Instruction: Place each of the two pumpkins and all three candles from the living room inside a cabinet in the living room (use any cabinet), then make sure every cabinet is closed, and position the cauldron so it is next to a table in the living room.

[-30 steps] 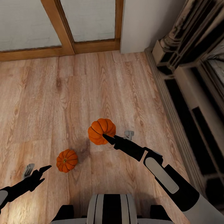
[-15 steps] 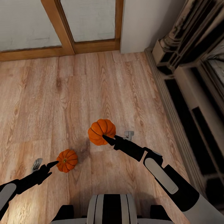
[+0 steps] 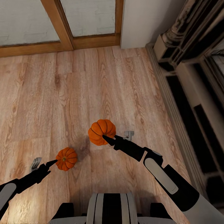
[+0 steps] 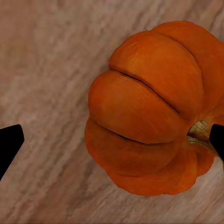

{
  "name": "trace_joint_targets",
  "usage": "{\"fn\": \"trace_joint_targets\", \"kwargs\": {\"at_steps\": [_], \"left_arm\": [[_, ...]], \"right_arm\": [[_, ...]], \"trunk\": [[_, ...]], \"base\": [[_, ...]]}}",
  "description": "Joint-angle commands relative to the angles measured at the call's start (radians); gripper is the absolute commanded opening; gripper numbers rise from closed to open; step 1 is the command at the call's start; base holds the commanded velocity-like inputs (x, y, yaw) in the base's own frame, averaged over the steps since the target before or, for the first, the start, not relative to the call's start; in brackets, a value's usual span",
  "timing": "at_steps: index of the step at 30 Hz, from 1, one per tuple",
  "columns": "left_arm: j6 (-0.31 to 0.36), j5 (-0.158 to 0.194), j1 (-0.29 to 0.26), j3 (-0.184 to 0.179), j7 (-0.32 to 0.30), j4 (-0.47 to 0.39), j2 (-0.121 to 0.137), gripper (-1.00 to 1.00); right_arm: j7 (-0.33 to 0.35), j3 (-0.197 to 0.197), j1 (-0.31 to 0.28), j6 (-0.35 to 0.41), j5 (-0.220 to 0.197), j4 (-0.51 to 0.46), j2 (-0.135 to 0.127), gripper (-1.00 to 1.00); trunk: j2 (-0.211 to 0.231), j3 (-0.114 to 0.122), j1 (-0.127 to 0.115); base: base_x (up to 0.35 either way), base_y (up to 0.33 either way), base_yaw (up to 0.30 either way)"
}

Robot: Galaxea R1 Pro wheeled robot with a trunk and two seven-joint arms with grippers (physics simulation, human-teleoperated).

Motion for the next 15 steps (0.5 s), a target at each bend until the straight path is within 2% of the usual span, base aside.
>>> {"fn": "trace_joint_targets", "kwargs": {"at_steps": [1, 8, 13, 15], "left_arm": [[0.006, 0.002, 0.0, 0.002, -0.002, 0.0, 0.0, 1.0], [0.006, 0.002, 0.0, 0.002, -0.003, 0.0, -0.001, 1.0], [0.006, 0.002, -0.001, 0.002, -0.003, 0.0, -0.002, 1.0], [0.006, 0.003, -0.001, 0.001, -0.003, 0.0, -0.002, 1.0]], "right_arm": [[-0.001, 0.001, -0.001, 0.003, -0.009, -0.001, -0.001, -1.0], [-0.001, 0.001, -0.001, 0.003, -0.009, -0.001, -0.001, -1.0], [0.0, 0.001, 0.0, 0.003, -0.009, -0.001, -0.001, -1.0], [0.0, 0.001, 0.0, 0.003, -0.009, -0.001, -0.001, -1.0]], "trunk": [[0.0, -0.004, 0.0], [0.0, -0.004, 0.0], [-0.002, -0.024, 0.002], [-0.002, -0.024, 0.002]], "base": [[0.0, 0.0, 0.0], [0.0, 0.0, 0.0], [0.0, 0.0, 0.0], [0.0, 0.0, 0.0]]}}
